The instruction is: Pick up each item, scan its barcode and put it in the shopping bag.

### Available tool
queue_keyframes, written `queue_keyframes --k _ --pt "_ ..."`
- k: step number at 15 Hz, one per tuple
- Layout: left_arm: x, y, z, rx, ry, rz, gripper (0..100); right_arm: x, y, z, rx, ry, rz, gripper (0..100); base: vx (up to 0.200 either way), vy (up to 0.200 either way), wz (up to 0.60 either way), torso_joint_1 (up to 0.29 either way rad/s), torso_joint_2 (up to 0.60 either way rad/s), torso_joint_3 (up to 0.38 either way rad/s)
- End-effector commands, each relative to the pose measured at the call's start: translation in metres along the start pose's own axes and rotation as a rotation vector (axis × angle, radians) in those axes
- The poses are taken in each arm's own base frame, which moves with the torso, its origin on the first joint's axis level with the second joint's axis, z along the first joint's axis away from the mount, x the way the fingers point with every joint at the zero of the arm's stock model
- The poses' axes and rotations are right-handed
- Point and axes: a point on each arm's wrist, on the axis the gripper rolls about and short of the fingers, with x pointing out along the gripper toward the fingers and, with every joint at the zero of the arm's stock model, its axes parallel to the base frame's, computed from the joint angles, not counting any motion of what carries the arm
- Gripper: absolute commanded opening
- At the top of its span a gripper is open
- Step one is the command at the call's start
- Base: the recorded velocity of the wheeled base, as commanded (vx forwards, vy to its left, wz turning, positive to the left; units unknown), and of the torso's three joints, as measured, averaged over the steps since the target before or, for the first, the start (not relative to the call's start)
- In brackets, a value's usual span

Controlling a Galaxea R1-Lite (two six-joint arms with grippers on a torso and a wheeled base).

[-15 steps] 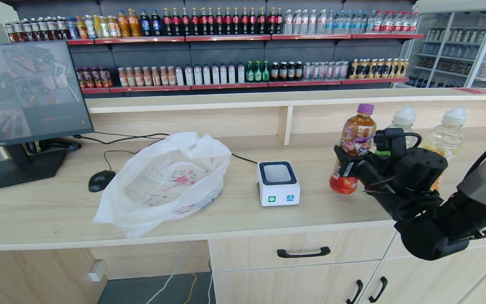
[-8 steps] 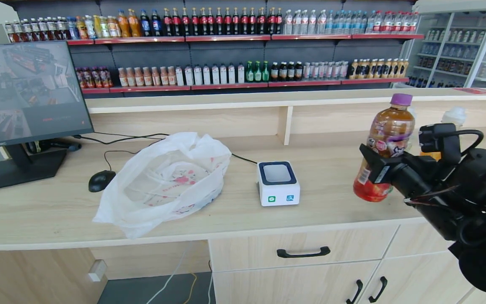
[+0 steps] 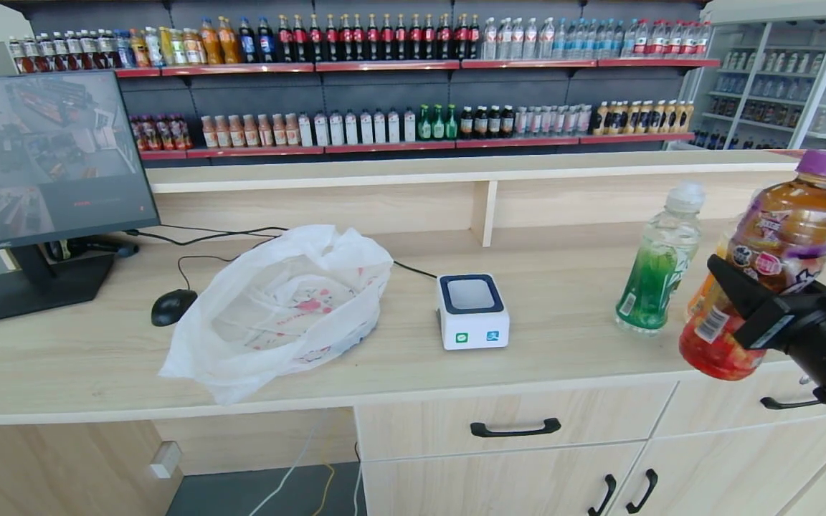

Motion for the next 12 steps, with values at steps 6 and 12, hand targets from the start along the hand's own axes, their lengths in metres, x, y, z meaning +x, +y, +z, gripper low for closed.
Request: queue_keyframes --k 6,12 --pt "0.000 0.000 0.000 -0.001 0.000 0.000 100 -0.058 0.005 -0.004 0.112 0.041 0.075 0 0.000 0.000 0.00 0.000 0.00 0.000" --pt "0.000 0.000 0.000 -0.001 0.000 0.000 100 -0.056 0.044 0.000 0.216 0.060 0.326 0 0.000 0.000 0.00 0.000 0.00 0.000"
